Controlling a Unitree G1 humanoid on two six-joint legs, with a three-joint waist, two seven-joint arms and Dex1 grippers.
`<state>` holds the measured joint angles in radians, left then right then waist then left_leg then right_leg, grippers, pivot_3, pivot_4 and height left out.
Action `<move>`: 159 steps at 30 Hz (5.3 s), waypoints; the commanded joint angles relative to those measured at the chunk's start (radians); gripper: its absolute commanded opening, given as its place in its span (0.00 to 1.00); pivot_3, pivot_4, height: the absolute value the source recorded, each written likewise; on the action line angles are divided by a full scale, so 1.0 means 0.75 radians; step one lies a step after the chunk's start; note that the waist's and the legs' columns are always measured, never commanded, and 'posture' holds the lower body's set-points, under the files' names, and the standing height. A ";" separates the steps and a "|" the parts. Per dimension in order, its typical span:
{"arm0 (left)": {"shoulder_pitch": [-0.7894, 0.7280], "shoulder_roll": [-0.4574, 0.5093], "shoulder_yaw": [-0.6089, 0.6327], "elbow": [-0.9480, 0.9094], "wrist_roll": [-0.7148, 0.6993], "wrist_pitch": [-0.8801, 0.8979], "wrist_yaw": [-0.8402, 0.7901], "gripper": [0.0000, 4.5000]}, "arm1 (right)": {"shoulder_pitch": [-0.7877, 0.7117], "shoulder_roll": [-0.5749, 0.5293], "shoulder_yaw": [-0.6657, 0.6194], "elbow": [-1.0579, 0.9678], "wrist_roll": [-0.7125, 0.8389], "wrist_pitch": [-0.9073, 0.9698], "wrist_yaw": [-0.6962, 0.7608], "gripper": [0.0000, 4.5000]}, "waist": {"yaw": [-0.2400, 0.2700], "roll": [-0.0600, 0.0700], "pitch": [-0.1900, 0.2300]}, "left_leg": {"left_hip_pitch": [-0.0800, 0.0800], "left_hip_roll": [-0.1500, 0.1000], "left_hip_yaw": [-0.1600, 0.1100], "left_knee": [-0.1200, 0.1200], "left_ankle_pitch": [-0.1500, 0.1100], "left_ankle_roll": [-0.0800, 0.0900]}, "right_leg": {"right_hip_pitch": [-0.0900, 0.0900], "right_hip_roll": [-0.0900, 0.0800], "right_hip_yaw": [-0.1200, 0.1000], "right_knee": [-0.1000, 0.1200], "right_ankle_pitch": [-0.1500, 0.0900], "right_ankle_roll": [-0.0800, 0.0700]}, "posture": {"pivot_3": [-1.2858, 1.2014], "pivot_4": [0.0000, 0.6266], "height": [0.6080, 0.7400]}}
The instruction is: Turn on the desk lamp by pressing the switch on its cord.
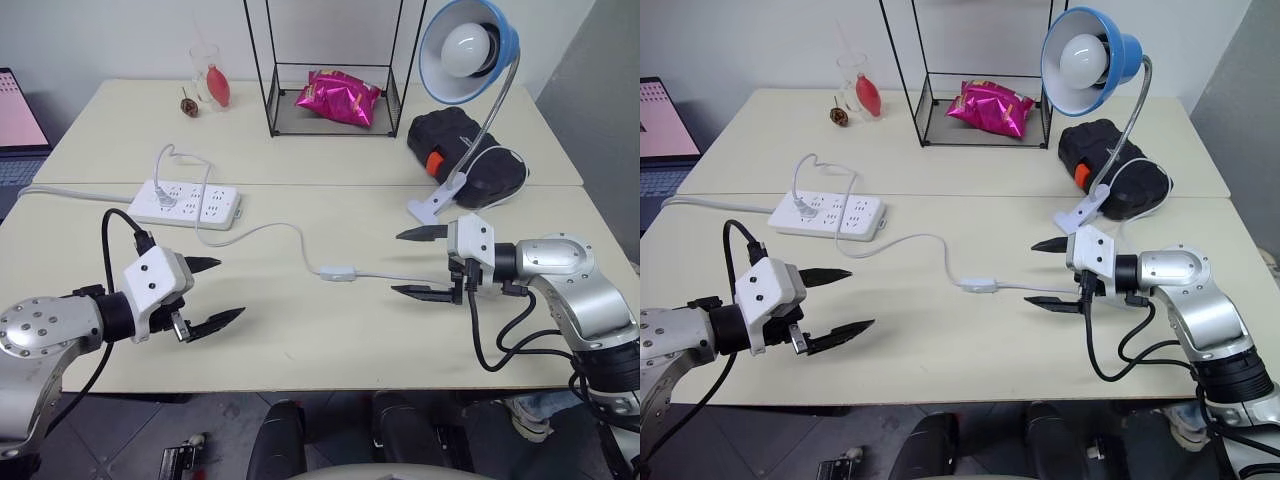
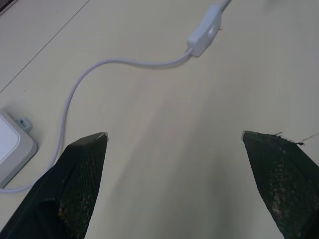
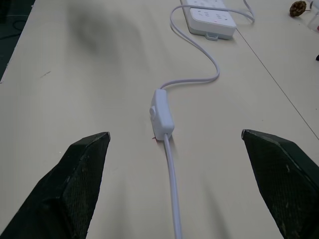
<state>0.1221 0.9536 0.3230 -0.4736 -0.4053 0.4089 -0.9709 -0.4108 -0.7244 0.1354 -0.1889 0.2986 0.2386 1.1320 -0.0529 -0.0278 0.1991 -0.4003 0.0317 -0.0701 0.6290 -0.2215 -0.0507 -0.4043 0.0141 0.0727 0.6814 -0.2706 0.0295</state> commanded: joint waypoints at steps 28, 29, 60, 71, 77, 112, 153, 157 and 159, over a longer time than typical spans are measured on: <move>-0.015 0.014 -0.011 -0.058 -0.071 -0.053 -0.121 1.00 | -0.073 0.029 0.108 0.046 -0.046 0.088 0.011 0.98 | 0.000 0.000 0.000 | 0.000 0.000 0.000 0.000 0.000 0.000 | 0.000 0.000 0.000 0.000 0.000 0.000 | 0.52 0.24 1.00; -0.013 0.017 -0.012 -0.063 -0.075 -0.050 -0.128 1.00 | -0.085 0.035 0.123 0.053 -0.053 0.105 0.009 0.98 | -0.002 0.000 0.000 | 0.000 0.000 0.000 0.000 0.000 0.000 | 0.000 0.000 0.000 0.000 0.000 0.000 | 0.52 0.24 1.00; 0.060 -0.002 -0.082 0.011 0.039 -0.206 -0.156 1.00 | -0.436 0.436 0.342 0.701 -0.328 -0.008 0.011 0.59 | -0.006 0.001 0.000 | 0.000 0.000 0.000 0.000 0.000 0.000 | -0.001 0.000 -0.001 0.001 0.000 -0.001 | 0.52 0.24 1.00; -0.108 -0.065 -0.143 0.041 -0.011 -0.153 -0.099 1.00 | -0.401 0.408 0.339 0.573 -0.328 -0.052 0.017 0.08 | -0.005 0.001 0.001 | 0.000 0.000 -0.001 0.000 0.000 0.000 | -0.001 0.000 -0.001 0.001 0.000 -0.001 | 0.52 0.24 1.00; -0.305 -0.098 -0.276 0.082 0.038 -0.093 -0.056 1.00 | -0.381 0.413 0.355 0.371 -0.318 -0.002 -0.001 0.08 | -0.005 0.001 0.001 | 0.000 0.000 -0.001 0.000 0.000 0.000 | 0.000 0.001 -0.001 0.001 0.000 -0.001 | 0.52 0.24 1.00; -0.686 -0.248 -0.646 0.380 0.283 -0.172 -0.129 0.80 | -0.413 0.450 0.420 0.213 -0.359 0.048 -0.009 0.08 | -0.004 0.001 0.000 | -0.001 0.000 -0.003 0.000 0.000 0.000 | -0.001 0.001 -0.002 0.002 0.000 -0.001 | 0.52 0.24 1.00; -0.646 -0.256 -0.584 0.401 0.299 -0.341 -0.159 0.67 | -0.410 0.463 0.437 0.248 -0.361 0.001 0.031 0.08 | -0.005 0.001 0.000 | -0.001 -0.001 -0.003 0.000 0.000 0.000 | -0.001 0.001 -0.002 0.002 0.000 -0.001 | 0.52 0.24 1.00; -0.582 -0.200 -0.538 0.363 0.302 -0.362 -0.183 0.87 | -0.445 0.472 0.437 0.354 -0.387 -0.063 0.026 0.08 | -0.006 0.001 0.000 | -0.001 0.000 -0.003 0.000 0.000 0.000 | -0.001 0.001 -0.002 0.002 0.000 -0.001 | 0.52 0.24 1.00; -0.536 -0.166 -0.499 0.338 0.290 -0.357 -0.189 0.87 | -0.474 0.481 0.437 0.445 -0.408 -0.116 0.018 0.08 | -0.009 0.001 0.001 | -0.001 0.000 -0.003 0.000 0.000 0.000 | -0.001 0.001 -0.002 0.002 0.000 -0.001 | 0.52 0.24 1.00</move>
<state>-0.3000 0.8021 -0.1079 -0.1705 -0.1611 0.1492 -1.1063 -0.7302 -0.3717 0.4719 0.1073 0.0094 0.2057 1.1508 -0.0597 -0.0270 0.1995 -0.4008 0.0315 -0.0723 0.6292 -0.2215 -0.0507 -0.4048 0.0151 0.0716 0.6826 -0.2704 0.0288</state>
